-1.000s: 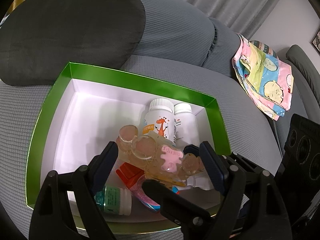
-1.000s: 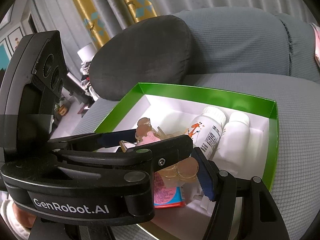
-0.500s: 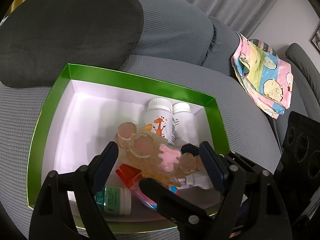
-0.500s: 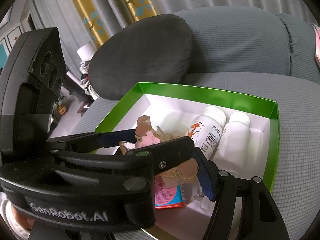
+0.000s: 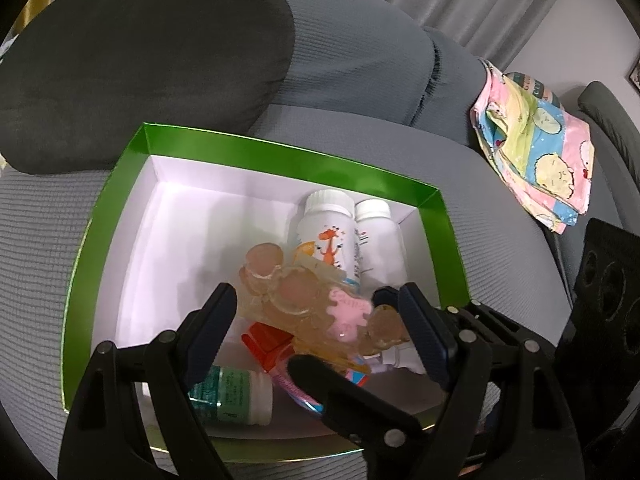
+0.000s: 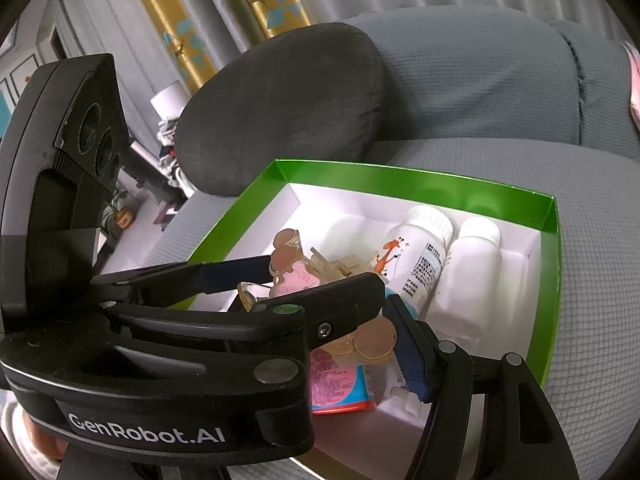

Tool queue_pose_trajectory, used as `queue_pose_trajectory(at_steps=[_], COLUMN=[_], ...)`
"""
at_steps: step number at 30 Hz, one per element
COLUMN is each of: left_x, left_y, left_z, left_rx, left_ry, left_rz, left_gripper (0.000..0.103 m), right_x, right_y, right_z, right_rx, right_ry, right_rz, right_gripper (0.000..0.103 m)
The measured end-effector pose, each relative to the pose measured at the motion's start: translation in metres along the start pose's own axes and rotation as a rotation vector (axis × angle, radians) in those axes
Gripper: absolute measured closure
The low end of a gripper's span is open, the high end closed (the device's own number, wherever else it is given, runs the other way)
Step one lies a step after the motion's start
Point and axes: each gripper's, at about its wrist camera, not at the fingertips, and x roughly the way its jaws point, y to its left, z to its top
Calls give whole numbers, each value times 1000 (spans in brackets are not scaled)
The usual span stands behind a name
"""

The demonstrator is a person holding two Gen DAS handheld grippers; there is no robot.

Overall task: Organize rigid objects
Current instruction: 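Lower the bead ornament into the green box and open the left gripper, then withdraw the open left gripper up from the green box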

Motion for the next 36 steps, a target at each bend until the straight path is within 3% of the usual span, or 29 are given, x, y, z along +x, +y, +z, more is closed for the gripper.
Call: queue_pose_trajectory(at_steps=[10,21,31,34,36], left_x=[-10,-30,-50,-56,-61], left_y=[1,2,9,8,8], left_z=[-4,-9,-20,-23,-25], left_rx=[26,54,32,24,27], left_ry=[-28,-66,-67,-62,-64], left_rz=[117,215,260,270,283], left_gripper=[13,13,12,12,12], right_x=[-13,-31,-49,-53,-56], right_y=[-5,-6,-2,0,1], right_z=[-3,-9,-9,-8,-7], right_rx=[9,-8,-11,-15,-12], right_ry=[2,-6,-2,-1,-4], right_rz=[-61,-166,-304,-362,-386], right_gripper=[34,34,25,12,11])
